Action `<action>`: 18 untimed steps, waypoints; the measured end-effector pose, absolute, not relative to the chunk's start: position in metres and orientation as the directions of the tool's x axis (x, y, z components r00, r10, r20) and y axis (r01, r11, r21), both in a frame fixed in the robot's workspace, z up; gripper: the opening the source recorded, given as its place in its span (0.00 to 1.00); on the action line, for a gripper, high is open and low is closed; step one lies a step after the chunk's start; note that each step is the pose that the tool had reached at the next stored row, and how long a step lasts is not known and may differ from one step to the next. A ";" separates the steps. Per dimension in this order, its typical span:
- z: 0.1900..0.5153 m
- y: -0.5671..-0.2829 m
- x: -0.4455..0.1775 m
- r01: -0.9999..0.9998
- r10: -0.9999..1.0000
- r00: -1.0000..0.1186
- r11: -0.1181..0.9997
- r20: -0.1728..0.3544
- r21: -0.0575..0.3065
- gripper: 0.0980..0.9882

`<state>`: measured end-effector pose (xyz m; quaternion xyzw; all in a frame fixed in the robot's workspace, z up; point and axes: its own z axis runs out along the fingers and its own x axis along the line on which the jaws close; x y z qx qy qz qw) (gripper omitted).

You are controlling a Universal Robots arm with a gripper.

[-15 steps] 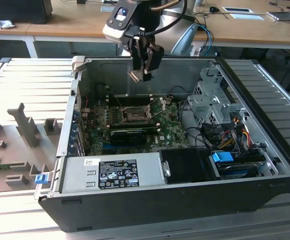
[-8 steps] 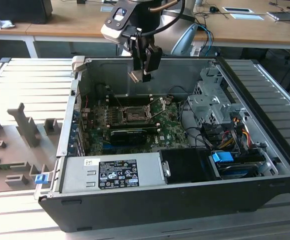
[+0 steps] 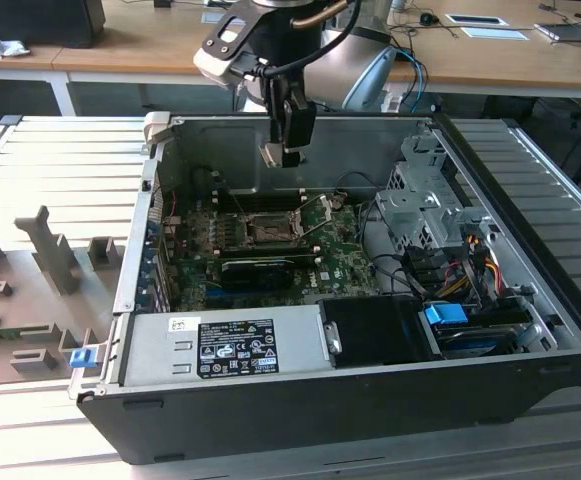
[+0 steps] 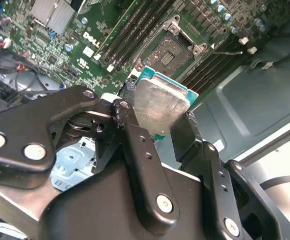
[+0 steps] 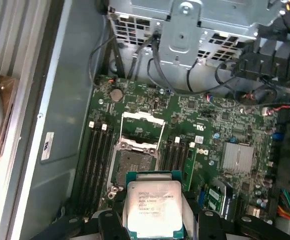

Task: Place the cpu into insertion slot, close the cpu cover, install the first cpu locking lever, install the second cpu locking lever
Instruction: 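Place the cpu into insertion slot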

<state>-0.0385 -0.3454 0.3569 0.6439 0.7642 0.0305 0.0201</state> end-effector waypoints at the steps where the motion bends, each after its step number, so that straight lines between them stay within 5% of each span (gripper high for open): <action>1: 0.357 -0.345 -0.038 0.984 0.986 -0.166 0.165 0.008 0.072 0.48; 18: 0.354 -0.345 -0.038 0.992 0.994 -0.105 0.104 0.008 0.072 0.48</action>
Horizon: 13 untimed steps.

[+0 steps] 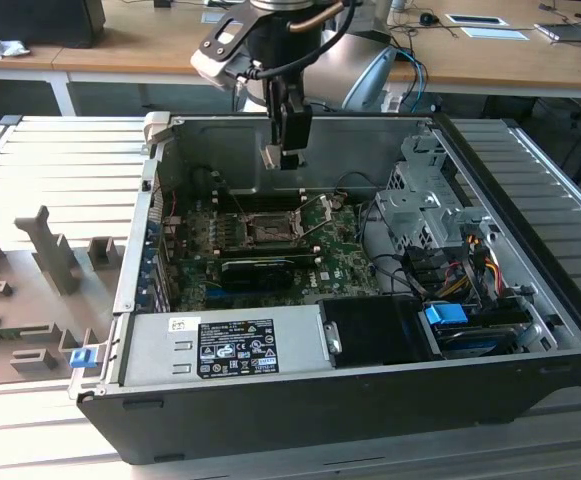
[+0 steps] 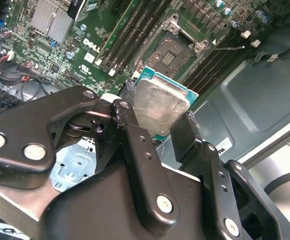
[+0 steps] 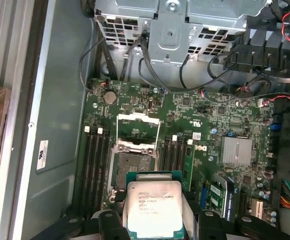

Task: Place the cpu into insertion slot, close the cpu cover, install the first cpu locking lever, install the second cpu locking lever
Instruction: 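Place the cpu into insertion slot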

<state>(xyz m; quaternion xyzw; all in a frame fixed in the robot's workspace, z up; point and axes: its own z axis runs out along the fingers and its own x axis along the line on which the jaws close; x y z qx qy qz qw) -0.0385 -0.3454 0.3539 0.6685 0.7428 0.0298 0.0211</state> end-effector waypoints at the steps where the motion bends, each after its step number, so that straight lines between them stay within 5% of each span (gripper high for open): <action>1: 0.354 -0.345 -0.038 0.992 0.995 -0.102 0.101 0.009 0.072 0.48; 13: 0.350 -0.345 -0.038 0.996 0.998 -0.056 0.055 0.009 0.073 0.48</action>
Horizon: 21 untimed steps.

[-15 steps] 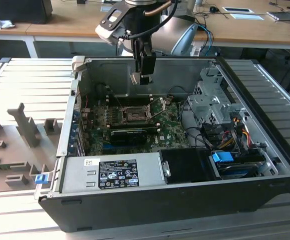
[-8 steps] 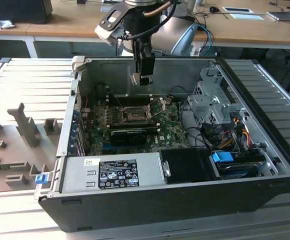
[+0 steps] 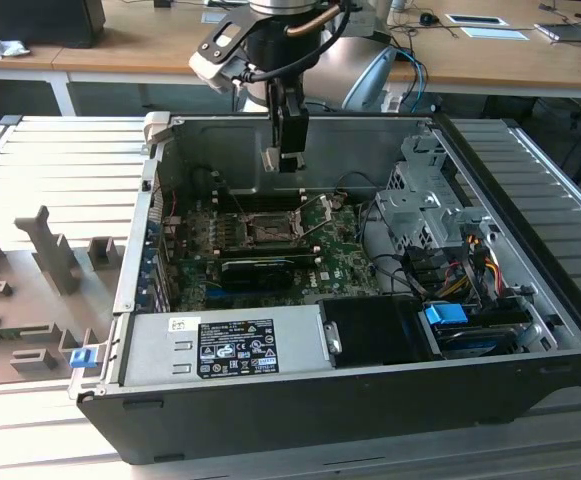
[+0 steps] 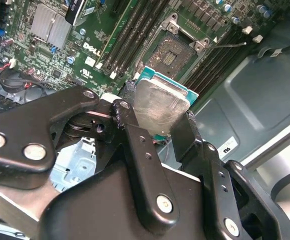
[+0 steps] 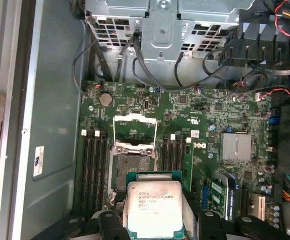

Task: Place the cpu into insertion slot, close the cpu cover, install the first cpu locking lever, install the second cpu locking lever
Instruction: 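Place the cpu into insertion slot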

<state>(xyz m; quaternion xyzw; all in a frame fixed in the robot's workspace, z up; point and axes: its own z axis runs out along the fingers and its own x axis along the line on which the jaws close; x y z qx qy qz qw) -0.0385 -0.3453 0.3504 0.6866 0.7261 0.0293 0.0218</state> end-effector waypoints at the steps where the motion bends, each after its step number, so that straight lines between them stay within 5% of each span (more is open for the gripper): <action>1: 0.350 -0.345 -0.038 0.996 0.999 -0.053 0.052 0.009 0.073 0.48; 21: 0.336 -0.345 -0.039 0.997 1.000 -0.009 0.008 0.012 0.073 0.48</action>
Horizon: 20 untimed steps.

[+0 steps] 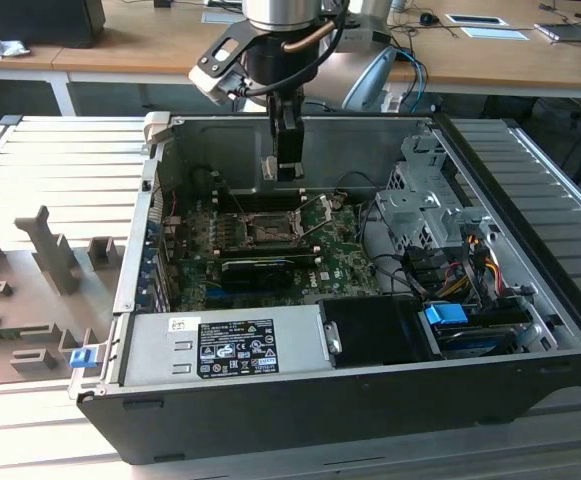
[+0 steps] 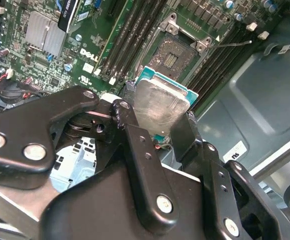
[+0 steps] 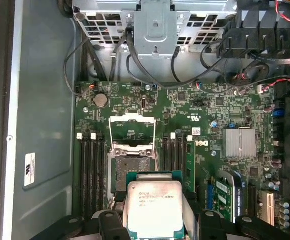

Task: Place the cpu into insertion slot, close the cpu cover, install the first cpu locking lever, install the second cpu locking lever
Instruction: 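Place the cpu into insertion slot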

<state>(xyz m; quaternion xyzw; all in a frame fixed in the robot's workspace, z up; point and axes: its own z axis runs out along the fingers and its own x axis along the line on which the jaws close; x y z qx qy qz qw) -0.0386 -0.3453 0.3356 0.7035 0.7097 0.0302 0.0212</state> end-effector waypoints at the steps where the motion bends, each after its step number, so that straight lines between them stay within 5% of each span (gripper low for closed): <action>1: 0.335 -0.345 -0.039 0.997 1.000 -0.009 0.008 0.012 0.073 0.48; 20: 0.323 -0.345 -0.039 0.997 1.000 -0.009 0.008 0.013 0.073 0.48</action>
